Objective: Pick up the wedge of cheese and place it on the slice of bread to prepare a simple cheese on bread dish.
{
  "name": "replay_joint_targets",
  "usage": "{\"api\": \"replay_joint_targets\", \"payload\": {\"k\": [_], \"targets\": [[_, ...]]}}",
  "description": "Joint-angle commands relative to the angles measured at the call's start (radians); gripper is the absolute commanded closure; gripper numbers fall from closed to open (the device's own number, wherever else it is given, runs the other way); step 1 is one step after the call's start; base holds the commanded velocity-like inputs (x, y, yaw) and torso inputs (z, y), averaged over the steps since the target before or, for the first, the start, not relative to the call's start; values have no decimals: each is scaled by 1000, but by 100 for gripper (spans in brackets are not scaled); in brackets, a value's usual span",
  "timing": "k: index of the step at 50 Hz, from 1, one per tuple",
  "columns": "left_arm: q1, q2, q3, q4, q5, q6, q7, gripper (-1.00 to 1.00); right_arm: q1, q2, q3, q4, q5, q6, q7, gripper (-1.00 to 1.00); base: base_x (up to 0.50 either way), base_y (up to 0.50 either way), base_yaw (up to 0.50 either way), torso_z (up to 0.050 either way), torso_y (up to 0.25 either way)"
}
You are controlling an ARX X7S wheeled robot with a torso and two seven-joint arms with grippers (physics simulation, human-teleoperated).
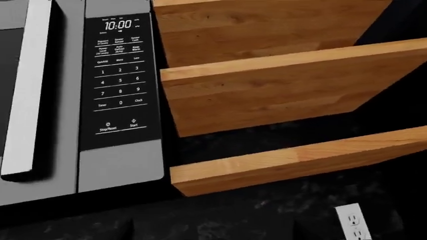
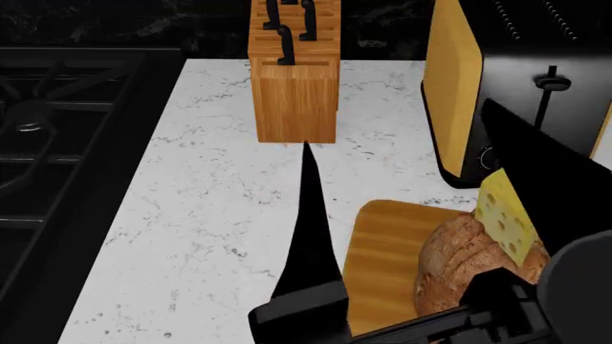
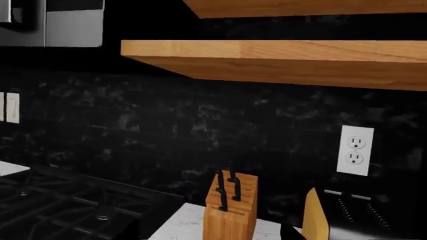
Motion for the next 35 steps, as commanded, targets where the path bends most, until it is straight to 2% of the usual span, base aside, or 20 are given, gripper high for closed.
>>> {"api": "replay_joint_targets", "payload": {"k": [1, 8, 14, 15, 16, 18, 19, 21, 22, 23, 25, 26, 27, 28, 29, 30, 31, 32, 33, 35], "targets": [[-153, -82, 117, 8, -43, 70, -5, -100, 102, -48, 78, -22, 148, 41, 129, -100, 0, 0, 0, 0, 0], [-153, -97, 97, 8, -12, 79, -17, -100, 98, -43, 197, -31, 240, 68, 153, -100, 0, 0, 0, 0, 0], [-130, -159, -563, 8, -502, -218, 84, -100, 117, -19, 252, -32, 289, 60, 158, -100, 0, 0, 0, 0, 0], [-35, -139, -713, 8, -634, -317, 58, -100, 110, -20, 263, -32, 290, 58, 158, -100, 0, 0, 0, 0, 0], [115, 11, -863, 8, -784, -467, -92, -100, 114, -35, 292, -32, 310, 55, 157, -100, 0, 0, 0, 0, 0], [415, -289, -1163, 8, -484, -167, 208, -100, 120, -22, 321, -32, 332, 41, 158, -100, 0, 0, 0, 0, 0], [565, -139, -1313, 8, -634, -317, 58, -100, 129, -19, 332, -32, 343, 42, 158, -100, 0, 0, 0, 0, 0], [865, -381, -1613, 8, -439, -158, 293, -100, 130, -35, 360, -32, 362, 38, 158, -100, 0, 0, 0, 0, 0], [715, -231, -1763, 8, -589, -308, 143, -100, 136, -35, 377, -32, 376, 30, 159, -100, 0, 0, 0, 0, 0], [865, -381, -1913, 8, -439, -158, 287, -100, 148, -31, 380, -32, 385, 24, 158, -100, 0, 0, 0, 0, 0], [1165, -381, -2213, 8, -551, -244, 277, -100, 171, -24, 417, -32, 408, -2, 159, -100, 0, 0, 0, 0, 0], [1015, -231, -2136, 8, -701, -394, 127, -100, 167, -30, 417, -32, 410, -1, 159, -100, 0, 0, 0, 0, 0], [1165, -381, -2286, 8, -551, -244, 277, -100, 169, -32, 414, -32, 408, 2, 159, -100, 0, 0, 0, 0, 0], [1315, -381, -2357, 8, -401, -101, 285, -100, 190, -36, 413, -32, 416, -7, 159, -100, 0, 0, 0, 0, 0], [1165, -231, -2207, 8, -551, -251, 135, -100, 199, -34, 409, -32, 415, -16, 159, -100, 0, 0, 0, 0, 0], [1315, -381, -2338, 8, -401, -101, 285, -100, 226, -36, 404, -32, 420, -29, 159, -100, 0, 0, 0, 0, 0], [1465, -381, -2339, 8, -314, -77, 287, -100, 235, -30, 406, -32, 427, -32, 159, -100, 0, 0, 0, 0, 0], [1315, -231, -2189, 8, -464, -227, 137, -100, 236, -40, 413, -32, 428, -34, 159, -100, 0, 0, 0, 0, 0], [1465, -381, -2329, 8, -314, -77, 280, -100, 226, -42, 416, -32, 426, -26, 159, -100, 0, 0, 0, 0, 0], [1679, -381, -2421, 8, -419, -151, 285, -100, 212, -44, 431, -32, 429, -16, 159, -100, 0, 0, 0, 0, 0]]}}
